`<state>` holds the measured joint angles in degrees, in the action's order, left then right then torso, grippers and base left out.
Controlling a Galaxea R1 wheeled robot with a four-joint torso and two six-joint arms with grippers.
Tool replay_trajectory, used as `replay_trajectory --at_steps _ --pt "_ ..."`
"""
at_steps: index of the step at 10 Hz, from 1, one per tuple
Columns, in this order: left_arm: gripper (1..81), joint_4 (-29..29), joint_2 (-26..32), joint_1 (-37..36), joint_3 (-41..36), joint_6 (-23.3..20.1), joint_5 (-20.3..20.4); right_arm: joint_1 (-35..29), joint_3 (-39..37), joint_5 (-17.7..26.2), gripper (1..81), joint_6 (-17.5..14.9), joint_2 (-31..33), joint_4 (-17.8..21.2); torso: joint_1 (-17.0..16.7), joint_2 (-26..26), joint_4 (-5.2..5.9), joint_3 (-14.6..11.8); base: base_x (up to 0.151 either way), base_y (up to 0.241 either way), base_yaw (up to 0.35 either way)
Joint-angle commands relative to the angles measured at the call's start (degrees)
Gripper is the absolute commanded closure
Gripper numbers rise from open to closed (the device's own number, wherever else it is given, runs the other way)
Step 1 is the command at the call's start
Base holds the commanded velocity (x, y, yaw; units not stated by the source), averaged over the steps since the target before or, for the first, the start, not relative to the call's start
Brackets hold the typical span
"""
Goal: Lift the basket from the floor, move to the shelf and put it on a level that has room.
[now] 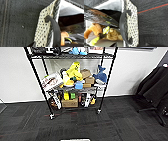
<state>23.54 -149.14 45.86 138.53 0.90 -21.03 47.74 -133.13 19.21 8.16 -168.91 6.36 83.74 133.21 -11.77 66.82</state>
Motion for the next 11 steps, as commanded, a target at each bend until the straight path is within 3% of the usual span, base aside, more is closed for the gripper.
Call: replay_trajectory --at_steps 1,6,7,8,9,11 --pt "1.0 1.33 2.35 -7.32 0.6 -0.02 -4.72 -7.96 0.61 2.5 1.0 0.02 -1.18 2.43 0.0 0.0 0.0 0.0 0.0 0.0 0.0" --pt "1.0 0.81 2.0 -7.76 0.77 -0.02 -4.73 -9.19 -4.93 1.71 1.0 0.02 -5.67 3.04 0.0 0.0 0.0 0.05 0.0 0.0 0.0" --pt "1.0 0.81 1.73 -7.76 1.04 -0.02 -4.72 -9.01 -5.28 1.53 1.0 0.02 -5.93 3.04 0.0 0.0 0.0 5.41 0.0 0.0 0.0" --pt "1.0 0.72 1.13 -7.67 1.65 -0.02 -4.81 -9.01 -5.37 1.44 1.0 0.02 -5.85 3.04 0.0 0.02 0.0 5.42 0.0 0.0 0.0" --pt "1.0 0.63 0.51 -7.67 2.09 -0.11 -4.81 -9.01 -5.45 0.92 1.0 0.02 -5.76 3.04 0.0 0.02 0.0 0.5 0.0 0.0 0.0" --pt "1.0 0.63 -0.63 -7.76 3.23 -0.11 -4.81 -8.4 -5.45 -0.22 1.0 0.02 -5.94 4.18 0.0 0.02 0.0 2.62 0.0 0.0 0.0"
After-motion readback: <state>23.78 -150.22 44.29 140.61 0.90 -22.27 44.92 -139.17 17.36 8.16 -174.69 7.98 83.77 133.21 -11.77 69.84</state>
